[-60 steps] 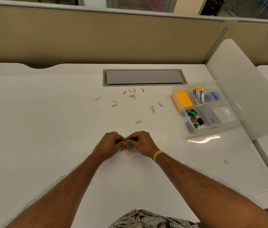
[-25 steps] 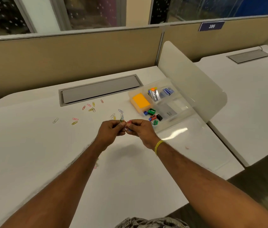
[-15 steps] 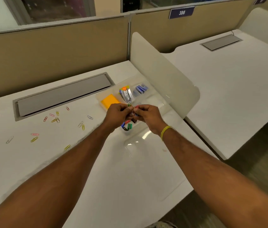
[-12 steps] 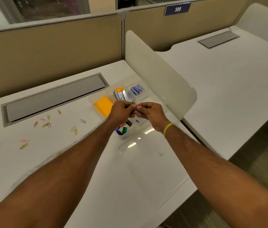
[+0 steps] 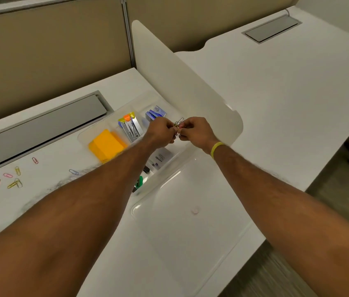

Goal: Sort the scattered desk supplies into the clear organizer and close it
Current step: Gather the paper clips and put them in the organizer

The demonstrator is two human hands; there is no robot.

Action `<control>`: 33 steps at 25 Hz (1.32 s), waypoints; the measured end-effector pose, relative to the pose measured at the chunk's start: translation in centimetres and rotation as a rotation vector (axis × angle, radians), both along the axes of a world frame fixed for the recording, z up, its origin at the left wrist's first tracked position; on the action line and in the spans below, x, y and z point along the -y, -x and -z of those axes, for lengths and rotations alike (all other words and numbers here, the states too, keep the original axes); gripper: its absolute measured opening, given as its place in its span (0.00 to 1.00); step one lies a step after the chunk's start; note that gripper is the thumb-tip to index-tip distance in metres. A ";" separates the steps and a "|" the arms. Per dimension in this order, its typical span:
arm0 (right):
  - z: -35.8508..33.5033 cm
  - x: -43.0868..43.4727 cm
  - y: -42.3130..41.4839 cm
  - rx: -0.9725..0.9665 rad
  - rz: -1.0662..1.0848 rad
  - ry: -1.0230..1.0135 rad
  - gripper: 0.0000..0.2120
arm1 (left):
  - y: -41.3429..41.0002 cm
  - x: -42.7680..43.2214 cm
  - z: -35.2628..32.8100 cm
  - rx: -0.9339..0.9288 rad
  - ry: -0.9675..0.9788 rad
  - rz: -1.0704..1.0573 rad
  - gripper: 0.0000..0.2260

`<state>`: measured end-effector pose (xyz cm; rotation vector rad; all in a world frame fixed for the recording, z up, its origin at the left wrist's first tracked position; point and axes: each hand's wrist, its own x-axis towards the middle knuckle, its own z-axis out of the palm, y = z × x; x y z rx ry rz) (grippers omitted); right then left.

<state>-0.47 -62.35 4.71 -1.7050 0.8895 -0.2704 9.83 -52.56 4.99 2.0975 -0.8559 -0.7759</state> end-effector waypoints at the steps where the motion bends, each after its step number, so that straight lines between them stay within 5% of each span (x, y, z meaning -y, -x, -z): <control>1: 0.2 0.3 -0.1 -0.039 -0.019 0.085 0.09 | -0.1 0.2 0.0 0.065 -0.018 0.038 0.09; 5: 0.6 0.9 0.1 -0.139 -0.098 0.389 0.13 | 0.1 0.3 -0.3 0.243 -0.070 0.131 0.13; 21: 0.0 -7.6 2.0 -0.105 -0.425 0.542 0.27 | 1.4 -13.5 0.5 0.626 -0.156 0.098 0.32; 27: -0.4 -15.4 1.7 -0.060 -0.578 0.539 0.26 | 3.0 -23.5 1.5 0.592 -0.304 0.010 0.39; 33: 1.3 -23.4 2.2 -0.159 -0.771 0.618 0.36 | 4.9 -32.9 3.1 0.561 -0.394 -0.011 0.45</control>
